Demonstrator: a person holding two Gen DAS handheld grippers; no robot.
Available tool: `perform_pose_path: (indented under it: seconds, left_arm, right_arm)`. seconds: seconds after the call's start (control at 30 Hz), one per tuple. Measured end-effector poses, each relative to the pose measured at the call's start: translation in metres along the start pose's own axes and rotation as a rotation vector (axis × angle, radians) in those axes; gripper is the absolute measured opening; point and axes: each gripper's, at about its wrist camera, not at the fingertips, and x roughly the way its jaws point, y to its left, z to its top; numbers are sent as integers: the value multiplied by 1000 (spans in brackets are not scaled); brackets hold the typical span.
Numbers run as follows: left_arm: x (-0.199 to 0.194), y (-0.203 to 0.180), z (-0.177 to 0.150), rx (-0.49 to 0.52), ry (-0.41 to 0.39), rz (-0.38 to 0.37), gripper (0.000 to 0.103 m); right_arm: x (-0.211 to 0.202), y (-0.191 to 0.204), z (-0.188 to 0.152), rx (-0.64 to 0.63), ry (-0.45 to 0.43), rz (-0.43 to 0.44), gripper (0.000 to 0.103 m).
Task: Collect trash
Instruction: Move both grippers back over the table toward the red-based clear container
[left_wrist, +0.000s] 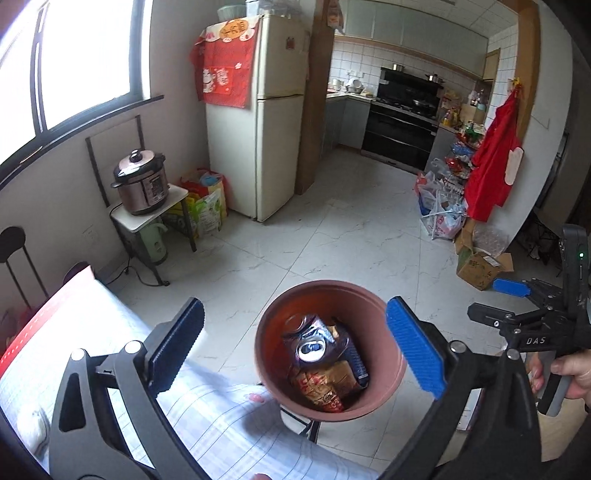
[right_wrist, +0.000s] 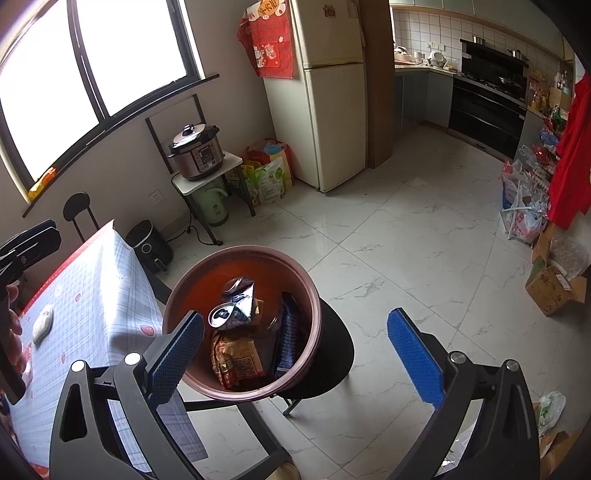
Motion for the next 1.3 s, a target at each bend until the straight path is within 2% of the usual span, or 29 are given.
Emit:
perform_pose_path:
  seconds: [0.17,0.33,0.53,0.77,0.87,1.0,1.1,1.3]
  left_arm:
    - [-41,62,-29,-103,-3,105,97]
    - [-98,133,-75,-215,-23,241,97]
    - [-177,217,-151,-340,-7,398,97]
    - [-267,324,-260,-606,41,553,97]
    - [-300,361,-304,-712,55,582,97]
    - [-326,398,-352,-794,73,619,97]
    - [-333,414,-373,-808,65,608,97]
    - [-326,445,-395,-862,39,539,94]
  right_arm:
    - [5,43,-1,-50,9,58,97]
    - [16,111,-4,-132,34,137,97]
    - [22,211,-13,-251,61,229,97]
    - [30,328,-34,-382,113,306,97]
    - [36,378,-47,-437,140,333,97]
    - [45,441,-65,-487,185,375,97]
    - [52,484,-80,-511,214,395,97]
    - [57,557,-107,-577,243,432,97]
